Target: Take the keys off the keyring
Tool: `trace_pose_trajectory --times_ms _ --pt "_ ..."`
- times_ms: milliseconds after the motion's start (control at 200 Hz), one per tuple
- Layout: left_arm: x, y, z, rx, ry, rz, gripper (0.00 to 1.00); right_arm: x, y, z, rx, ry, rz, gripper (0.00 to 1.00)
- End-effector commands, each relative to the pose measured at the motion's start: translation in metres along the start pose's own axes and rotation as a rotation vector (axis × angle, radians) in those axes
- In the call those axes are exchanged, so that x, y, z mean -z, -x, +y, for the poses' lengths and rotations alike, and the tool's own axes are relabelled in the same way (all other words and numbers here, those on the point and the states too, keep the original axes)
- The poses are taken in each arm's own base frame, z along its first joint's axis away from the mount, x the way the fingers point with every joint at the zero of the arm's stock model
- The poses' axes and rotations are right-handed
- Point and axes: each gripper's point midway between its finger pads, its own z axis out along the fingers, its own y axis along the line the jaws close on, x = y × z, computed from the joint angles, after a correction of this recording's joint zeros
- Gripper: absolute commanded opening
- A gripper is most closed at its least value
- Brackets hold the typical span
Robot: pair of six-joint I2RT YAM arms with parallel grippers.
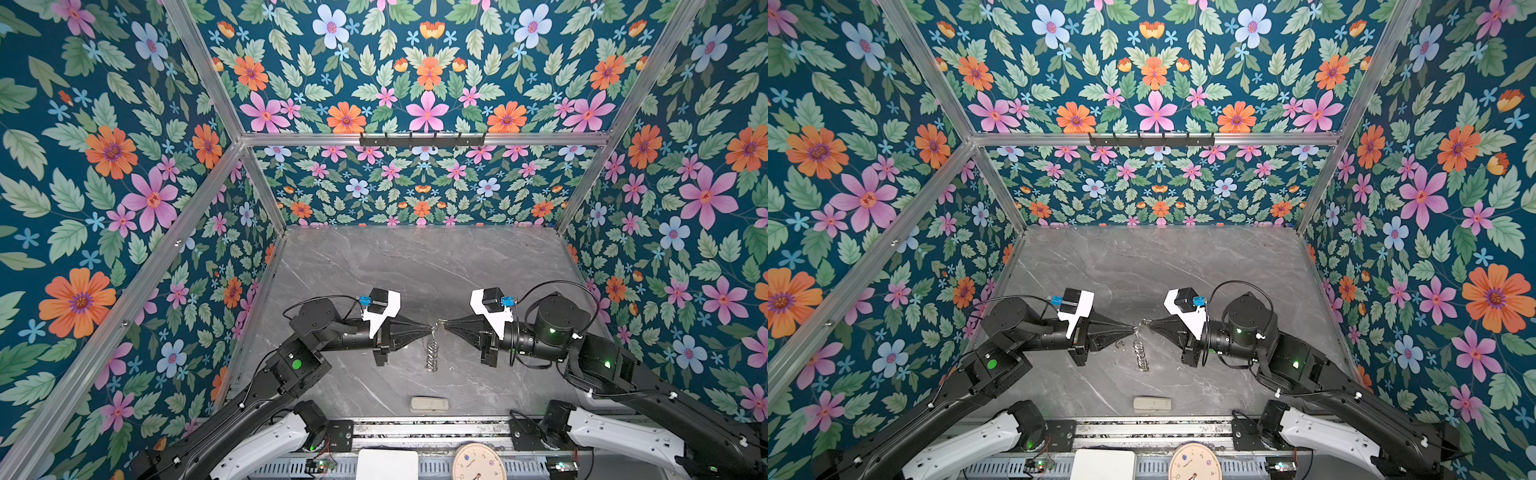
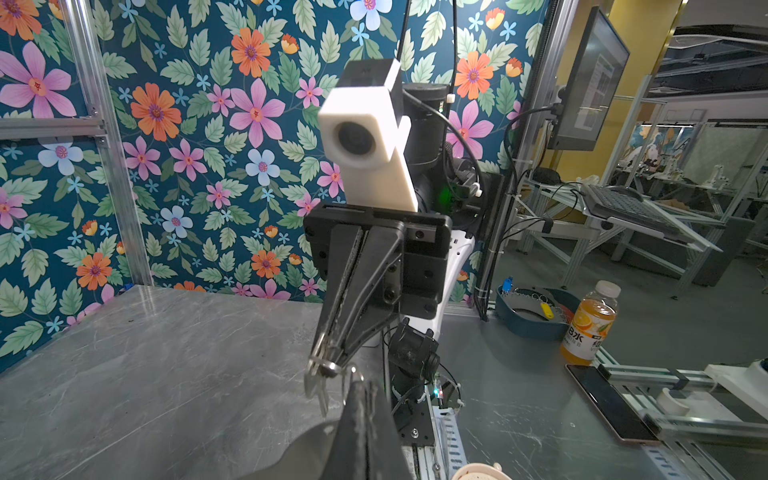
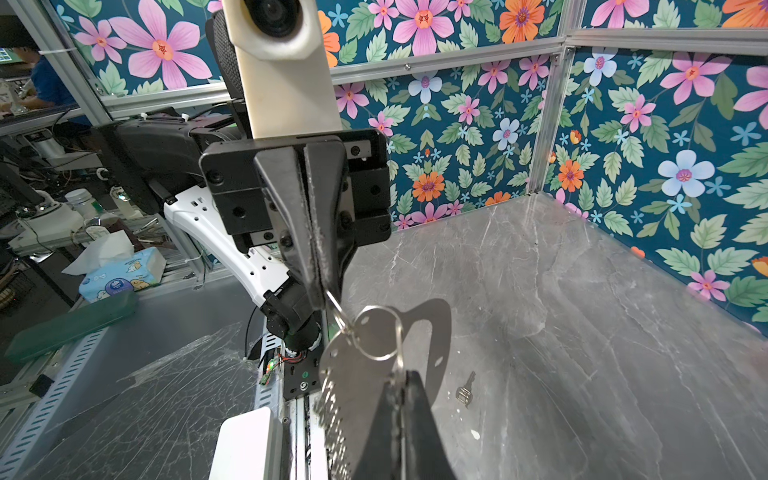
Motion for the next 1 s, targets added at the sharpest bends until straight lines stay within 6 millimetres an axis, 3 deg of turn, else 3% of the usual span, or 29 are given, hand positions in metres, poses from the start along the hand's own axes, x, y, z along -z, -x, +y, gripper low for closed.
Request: trace_pose_trajectory --times_ms 0,765,995 --pt "0.003 0.014 -0.016 -0.047 -0.073 -0.053 0.0 -0.002 0.003 -0.011 -0.014 -0.059 -0.015 0.0" --pt "0.009 0.029 -0.01 -0.096 -0.022 -0.142 0.0 -0.013 -0.018 0.001 -0.047 0.028 0.043 0.0" --pt "0.004 0.028 -0.009 -0.079 -0.047 -0.123 0.0 -0.008 -0.013 0.001 -0.035 0.027 0.022 0.0"
